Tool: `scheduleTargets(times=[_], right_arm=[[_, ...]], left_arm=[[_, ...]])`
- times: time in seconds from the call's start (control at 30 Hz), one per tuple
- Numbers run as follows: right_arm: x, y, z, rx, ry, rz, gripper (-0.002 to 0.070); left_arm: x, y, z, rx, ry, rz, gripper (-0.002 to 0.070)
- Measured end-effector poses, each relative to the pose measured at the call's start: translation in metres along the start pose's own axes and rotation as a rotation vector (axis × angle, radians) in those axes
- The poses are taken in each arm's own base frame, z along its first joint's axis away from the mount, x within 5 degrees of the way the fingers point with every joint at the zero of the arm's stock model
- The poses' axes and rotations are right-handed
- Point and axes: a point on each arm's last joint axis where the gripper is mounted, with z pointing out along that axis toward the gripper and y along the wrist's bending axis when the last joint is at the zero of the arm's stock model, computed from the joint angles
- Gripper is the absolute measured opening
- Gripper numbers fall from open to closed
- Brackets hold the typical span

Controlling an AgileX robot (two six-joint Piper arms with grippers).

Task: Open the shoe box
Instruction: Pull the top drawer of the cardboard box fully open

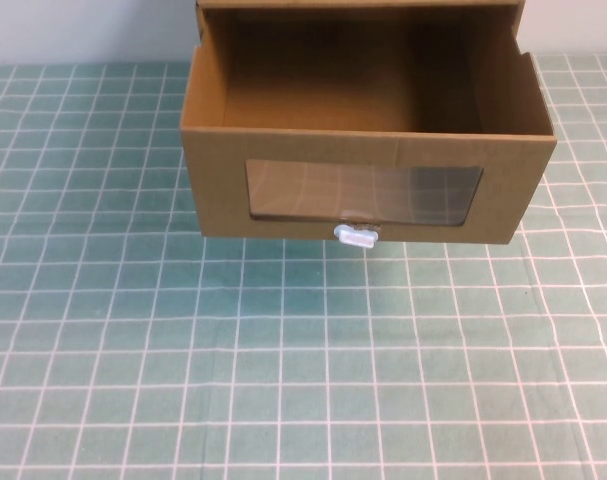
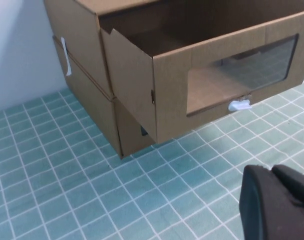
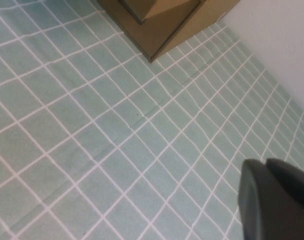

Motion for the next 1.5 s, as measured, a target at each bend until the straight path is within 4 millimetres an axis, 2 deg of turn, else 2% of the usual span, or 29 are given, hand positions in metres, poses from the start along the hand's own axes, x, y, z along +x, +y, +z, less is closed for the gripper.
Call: scheduleTargets(times=[0.4,0.63,0.73,0.87,1.03,1.23,1.33,1.5], right_arm=[[0.003,0.006,0.002,-0.038,0.015,0.01,-0.0013],[0.003,0.006,0.002,-0.04,0.016,0.012,-0.0013],[0.003,0.006,0.002,-0.042,0.016,0.012,-0.0013],[0.003,0.006,0.002,-0.042,0.016,0.012,-0.0013],[0.002,0.006,0.002,-0.042,0.014,0.012,-0.0013],[0.002,0.006,0.002,-0.042,0.012,0.012,-0.0013],[0.002,0.006,0.002,-0.042,0.012,0.012,-0.0013],[0.002,0.006,0.002,-0.045,0.01,0.014,-0.0013]], left_arm=[[0.001,0.0,0.0,-0.003,0.01,0.005,-0.0005],[0.003,0.007,0.009,-0.06,-0.072,-0.001,-0.0005],[0.023,0.006,0.015,-0.081,-0.081,-0.025,-0.0005],[0.067,0.009,0.026,-0.159,-0.126,-0.063,-0.0005],[0.122,0.015,0.042,-0.295,-0.15,-0.212,-0.0005],[0.177,0.016,0.064,-0.332,-0.012,-0.244,-0.0005],[0.188,0.015,0.068,-0.331,0.044,-0.195,-0.0005],[0.188,0.015,0.068,-0.331,0.049,-0.166,-0.0005]])
